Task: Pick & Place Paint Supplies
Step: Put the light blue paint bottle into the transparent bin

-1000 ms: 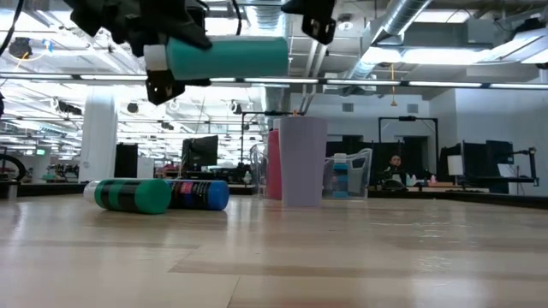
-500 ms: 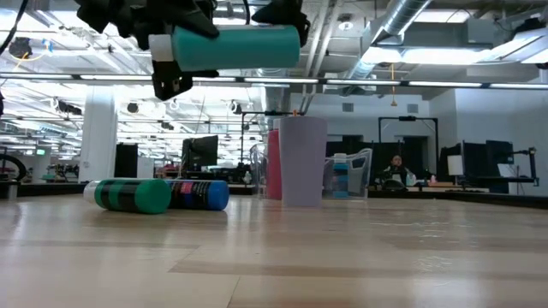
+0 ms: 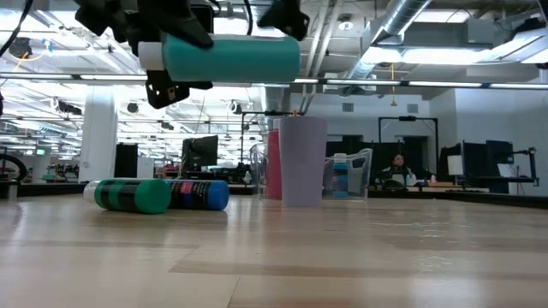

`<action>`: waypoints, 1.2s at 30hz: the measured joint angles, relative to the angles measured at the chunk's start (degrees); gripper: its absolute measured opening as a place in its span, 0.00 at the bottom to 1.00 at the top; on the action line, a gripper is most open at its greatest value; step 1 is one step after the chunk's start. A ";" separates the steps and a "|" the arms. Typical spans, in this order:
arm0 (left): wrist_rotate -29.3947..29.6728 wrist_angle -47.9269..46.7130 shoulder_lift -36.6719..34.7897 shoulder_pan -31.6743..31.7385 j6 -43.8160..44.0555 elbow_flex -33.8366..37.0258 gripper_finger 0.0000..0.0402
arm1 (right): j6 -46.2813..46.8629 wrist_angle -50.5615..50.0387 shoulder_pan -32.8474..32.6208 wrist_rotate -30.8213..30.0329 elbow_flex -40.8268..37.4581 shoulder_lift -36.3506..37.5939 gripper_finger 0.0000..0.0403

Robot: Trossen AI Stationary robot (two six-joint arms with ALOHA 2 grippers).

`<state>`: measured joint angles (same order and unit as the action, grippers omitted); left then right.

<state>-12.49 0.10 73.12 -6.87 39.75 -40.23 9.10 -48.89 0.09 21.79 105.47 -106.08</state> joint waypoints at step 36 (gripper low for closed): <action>-0.03 6.37 -0.13 0.19 1.07 0.00 0.49 | -0.01 -8.08 -2.03 3.75 -0.02 -6.36 0.70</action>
<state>-12.52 6.47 72.99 -6.68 40.82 -40.23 9.09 -56.97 -1.94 25.54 105.45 -112.44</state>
